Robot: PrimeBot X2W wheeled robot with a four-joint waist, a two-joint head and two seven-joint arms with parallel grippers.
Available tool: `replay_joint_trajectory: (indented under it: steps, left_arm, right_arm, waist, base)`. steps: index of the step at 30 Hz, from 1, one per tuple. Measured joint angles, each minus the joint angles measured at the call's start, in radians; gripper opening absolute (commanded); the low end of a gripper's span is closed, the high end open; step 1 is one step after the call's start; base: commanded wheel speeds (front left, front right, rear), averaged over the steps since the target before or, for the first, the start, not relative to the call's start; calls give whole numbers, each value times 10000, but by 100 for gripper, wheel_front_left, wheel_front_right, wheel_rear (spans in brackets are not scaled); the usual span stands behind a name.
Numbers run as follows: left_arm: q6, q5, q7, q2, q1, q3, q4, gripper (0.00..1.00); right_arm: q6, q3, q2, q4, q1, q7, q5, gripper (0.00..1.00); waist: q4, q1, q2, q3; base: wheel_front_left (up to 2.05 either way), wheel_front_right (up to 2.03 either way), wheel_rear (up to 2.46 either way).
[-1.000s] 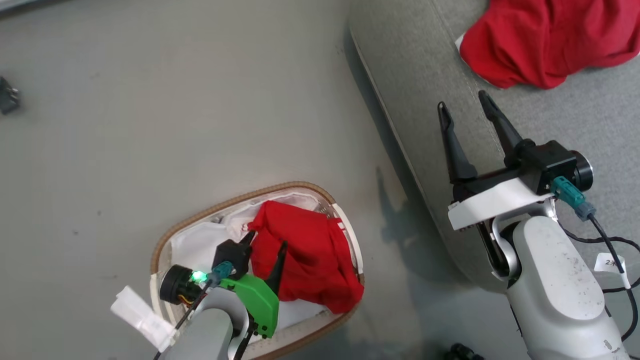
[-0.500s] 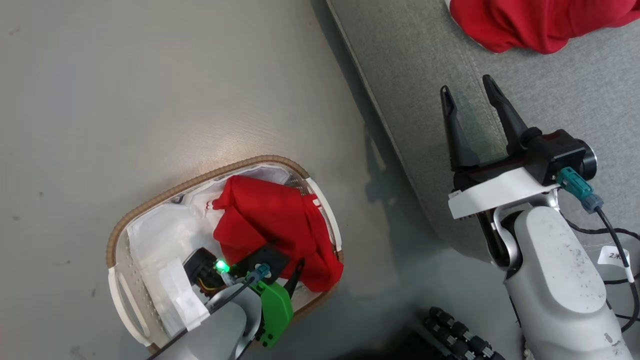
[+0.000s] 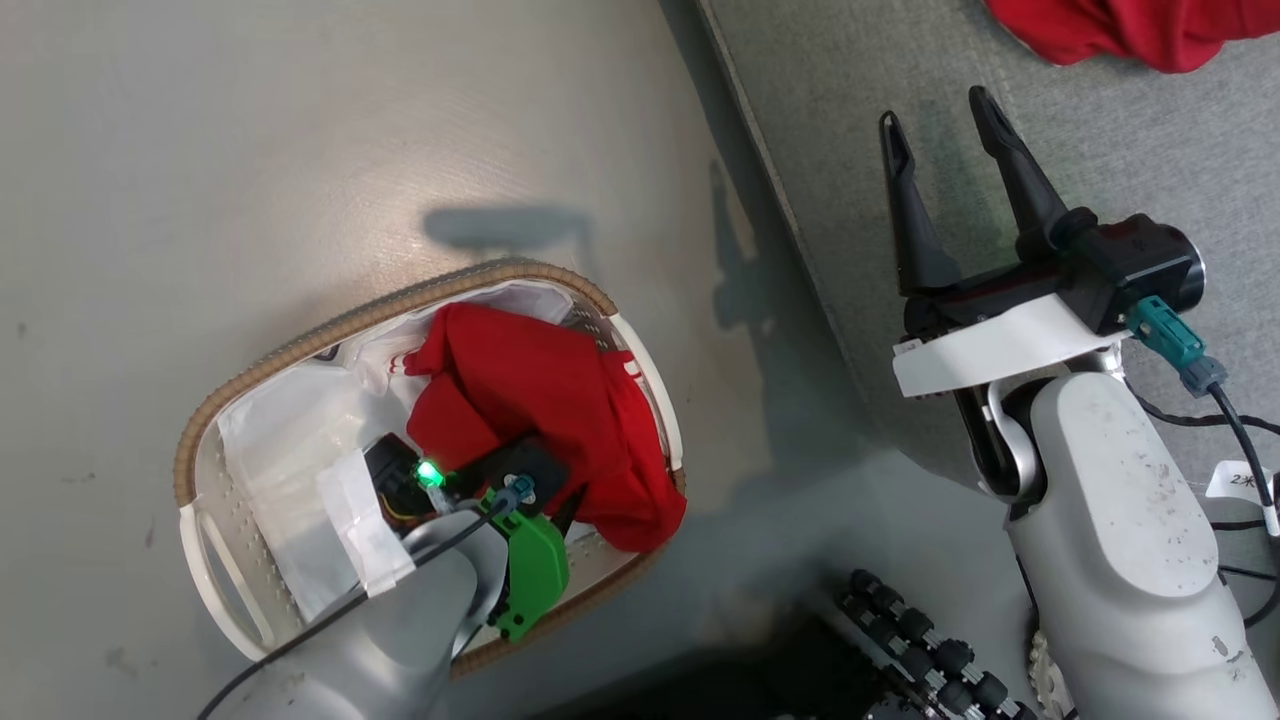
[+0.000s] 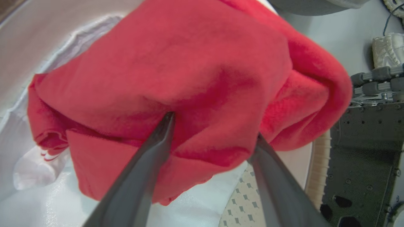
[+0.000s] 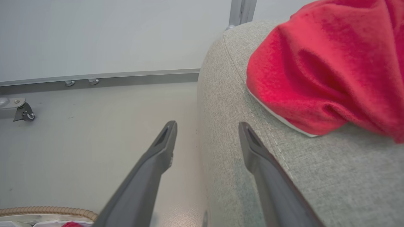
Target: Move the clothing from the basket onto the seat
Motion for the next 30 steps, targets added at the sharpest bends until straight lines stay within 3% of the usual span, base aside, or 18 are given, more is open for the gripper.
replay_joint_trajectory:
  steps: [6, 7, 8, 9, 16, 21, 30]
  left_arm:
    - [0, -491, 17, -2, -321, -744, 420, 100]
    - [0, -677, 84, -4, -354, -842, 456, 41]
    - [0, -763, 84, -2, -368, -932, 468, 10]
    - [0, -848, 84, 0, -384, -1049, 460, 0]
    - [0, -1866, 40, 67, -384, -1028, 305, 0]
    - [0, -1816, 35, 121, -232, -721, -430, 0]
    - [353, -922, 23, 303, 1205, 1227, -2784, 0]
  right_arm:
    - [0, 92, 2, -113, -172, 0, 86, 100]
    - [0, 113, 2, -125, -189, 0, 98, 100]
    - [0, 130, 2, -127, -190, 0, 100, 100]
    - [2, 148, 4, -127, -191, 0, 102, 100]
    - [0, 180, 6, 58, -186, 0, 104, 100]
    - [2, 159, 6, 339, -12, 0, 61, 100]
    - [0, 311, -111, 871, 544, 0, -54, 100]
  waist:
    - [12, 0, 0, 295]
    - [14, 0, 0, 321]
    - [14, 0, 0, 329]
    - [16, 0, 0, 323]
    - [78, 0, 0, -72]
    - [196, -1, 0, -618]
    - [634, -2, 0, -2039]
  base:
    - [0, 0, 0]
    - [0, 0, 0]
    - [0, 0, 0]
    - [0, 0, 0]
    - [0, 0, 0]
    - [0, 0, 0]
    - [0, 0, 0]
